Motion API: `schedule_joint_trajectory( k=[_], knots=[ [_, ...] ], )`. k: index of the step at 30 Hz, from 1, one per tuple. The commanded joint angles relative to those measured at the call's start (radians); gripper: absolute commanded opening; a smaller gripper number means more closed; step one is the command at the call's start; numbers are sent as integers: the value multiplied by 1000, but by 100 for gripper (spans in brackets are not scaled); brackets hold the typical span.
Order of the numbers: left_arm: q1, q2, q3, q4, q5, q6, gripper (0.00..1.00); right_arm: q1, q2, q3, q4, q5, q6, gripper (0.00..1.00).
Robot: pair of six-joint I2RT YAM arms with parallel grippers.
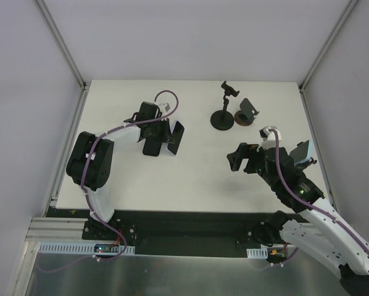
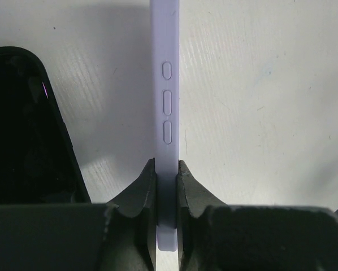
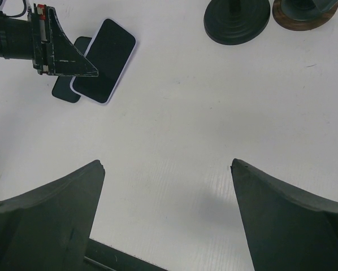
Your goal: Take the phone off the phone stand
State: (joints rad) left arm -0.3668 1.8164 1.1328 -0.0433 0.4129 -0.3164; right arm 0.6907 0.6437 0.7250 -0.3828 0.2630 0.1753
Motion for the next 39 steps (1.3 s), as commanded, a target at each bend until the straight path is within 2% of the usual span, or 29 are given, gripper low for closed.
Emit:
schedule_joint_trajectory(
  k=[1,14,18,19,20,22,23,34,39],
  knots=[
    [-9,-11,-19,-24,47,4,0,-3,-7,16,12,-10,1,97],
    [-32,-48,-85,-20,82,-76,0,-5,-15,8,12,-22,10,97],
    [-34,-51,-99,-13,55,-82,0,-5,-29,-1,12,-15,12,97],
    [-34,-52,-102,-13,49,-82,4,-2,-30,-2,10,-13,10,97],
    [-34,-52,-102,-13,38,-81,13,-5,-32,-6,10,-11,10,97],
    [-34,-54,-99,-13,14,-76,20,-3,-33,-7,9,-13,12,97],
    [-34,-52,-99,-15,7,-73,26,-5,-36,-7,7,-11,13,97],
    [-34,-35,-25,-66,-74,-27,61,-5,-50,-12,-4,-10,15,97],
    [-34,-37,4,-93,-106,-1,70,-5,-44,-13,-4,-13,16,97]
  ],
)
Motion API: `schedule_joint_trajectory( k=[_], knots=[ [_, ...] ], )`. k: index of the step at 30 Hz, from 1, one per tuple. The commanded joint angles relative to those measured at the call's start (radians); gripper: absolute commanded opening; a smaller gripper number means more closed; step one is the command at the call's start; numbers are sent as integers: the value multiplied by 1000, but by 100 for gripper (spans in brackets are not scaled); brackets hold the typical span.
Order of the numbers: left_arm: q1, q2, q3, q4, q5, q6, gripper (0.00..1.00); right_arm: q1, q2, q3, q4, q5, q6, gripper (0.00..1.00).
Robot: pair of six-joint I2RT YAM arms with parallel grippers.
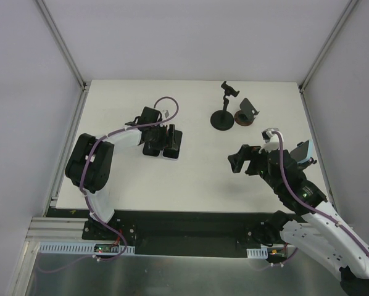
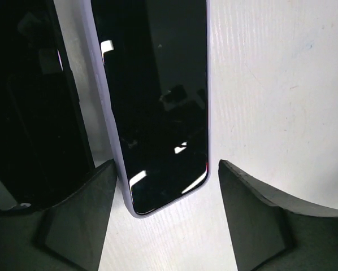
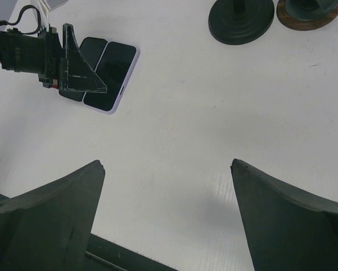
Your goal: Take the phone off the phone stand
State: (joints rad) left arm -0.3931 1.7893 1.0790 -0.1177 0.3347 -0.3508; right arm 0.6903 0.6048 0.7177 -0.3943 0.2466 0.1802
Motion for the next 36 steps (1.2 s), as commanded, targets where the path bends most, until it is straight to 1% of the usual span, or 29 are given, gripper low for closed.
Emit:
schedule_joint_trajectory(
  k=[1,5,10,14,16,20,23,31,36],
  knots=[
    [-7,-10,59,-23,-29,36,73,-5,-4,-4,8,3,13,97],
    [-9,-18,58,-30,-34,38,81,-5,1,-4,9,0,13,97],
    [-24,-53,47,-37,-65,42,88,-5,4,-4,8,0,13,97],
    [-81,-83,56,-39,-102,55,92,-5,12,-1,14,-3,15,97],
    [-133,-80,70,-36,-123,62,93,-3,12,-3,17,-3,16,97],
    [-205,-32,133,-36,-132,69,94,-5,13,-3,17,-7,18,97],
    [-236,25,185,-37,-135,69,98,-5,6,-3,12,-1,18,97],
    [-250,165,282,-37,-164,82,99,-5,-5,2,-2,10,12,97],
    [-250,199,295,-43,-210,95,99,-5,-2,6,-6,11,10,97]
  ],
)
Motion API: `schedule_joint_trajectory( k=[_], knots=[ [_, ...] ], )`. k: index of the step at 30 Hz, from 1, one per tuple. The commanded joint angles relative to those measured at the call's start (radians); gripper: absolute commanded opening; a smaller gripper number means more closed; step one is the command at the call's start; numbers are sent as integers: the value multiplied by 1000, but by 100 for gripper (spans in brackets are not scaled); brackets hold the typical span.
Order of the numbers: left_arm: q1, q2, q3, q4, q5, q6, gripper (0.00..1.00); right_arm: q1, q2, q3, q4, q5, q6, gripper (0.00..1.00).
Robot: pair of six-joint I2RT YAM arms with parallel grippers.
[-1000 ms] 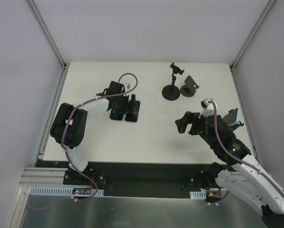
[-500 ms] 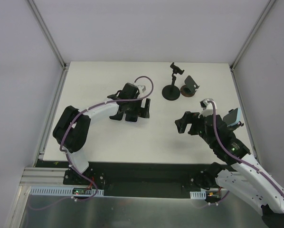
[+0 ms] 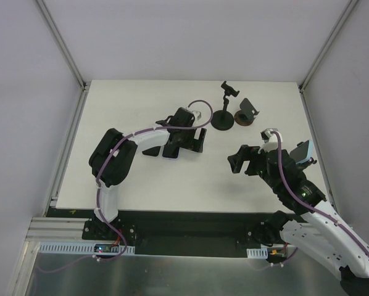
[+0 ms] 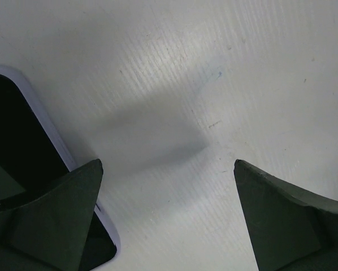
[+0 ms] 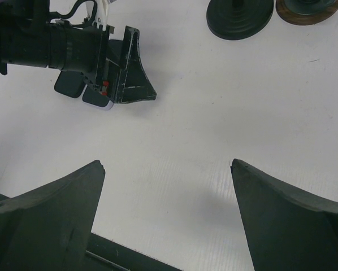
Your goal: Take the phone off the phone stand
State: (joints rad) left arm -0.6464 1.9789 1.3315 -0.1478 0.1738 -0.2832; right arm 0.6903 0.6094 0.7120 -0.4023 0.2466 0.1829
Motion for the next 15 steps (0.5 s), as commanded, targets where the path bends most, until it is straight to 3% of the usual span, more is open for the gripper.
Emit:
schedule_joint_trajectory(
  k=[1,15],
  knots=[
    [4,12,43,-13,-59,30,99,-5,-5,14,2,11,9,97],
    [8,8,46,-36,-112,47,99,-5,9,23,2,6,9,97]
  ],
)
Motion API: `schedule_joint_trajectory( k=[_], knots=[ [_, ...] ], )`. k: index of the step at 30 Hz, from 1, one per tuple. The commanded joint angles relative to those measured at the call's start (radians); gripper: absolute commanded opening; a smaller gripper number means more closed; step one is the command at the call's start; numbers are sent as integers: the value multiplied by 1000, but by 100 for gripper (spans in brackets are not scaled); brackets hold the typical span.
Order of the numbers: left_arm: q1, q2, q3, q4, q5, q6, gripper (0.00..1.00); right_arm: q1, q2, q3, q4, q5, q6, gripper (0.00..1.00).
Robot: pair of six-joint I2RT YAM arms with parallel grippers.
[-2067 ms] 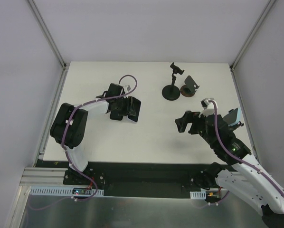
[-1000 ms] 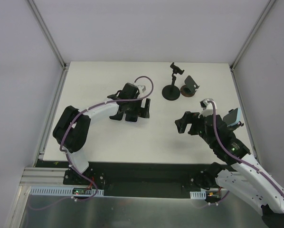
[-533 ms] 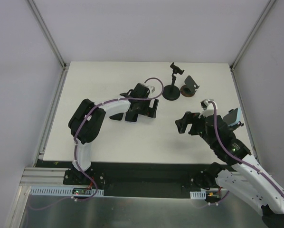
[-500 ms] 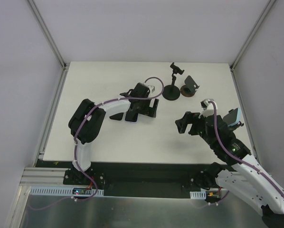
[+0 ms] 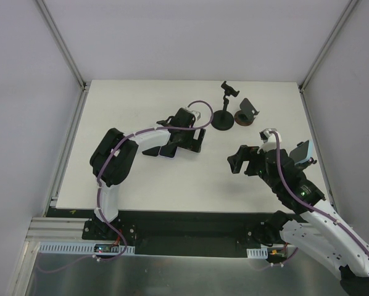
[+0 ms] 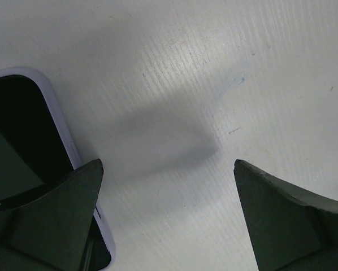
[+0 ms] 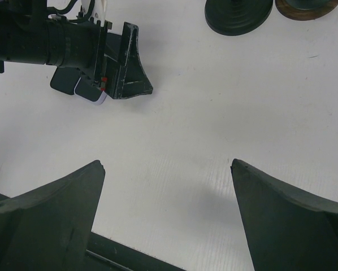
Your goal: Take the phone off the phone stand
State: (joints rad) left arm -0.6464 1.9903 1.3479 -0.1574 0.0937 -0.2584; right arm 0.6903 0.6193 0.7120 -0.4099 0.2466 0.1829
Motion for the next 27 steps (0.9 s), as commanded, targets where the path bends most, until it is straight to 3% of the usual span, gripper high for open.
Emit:
schedule_joint_trajectory(
  k=[1,27],
  knots=[
    [10,-5,31,-27,-28,22,99,-5,-1,21,10,8,9,97],
    [34,-34,50,-27,-60,-47,99,-5,-30,27,-23,45,-3,96]
  ],
)
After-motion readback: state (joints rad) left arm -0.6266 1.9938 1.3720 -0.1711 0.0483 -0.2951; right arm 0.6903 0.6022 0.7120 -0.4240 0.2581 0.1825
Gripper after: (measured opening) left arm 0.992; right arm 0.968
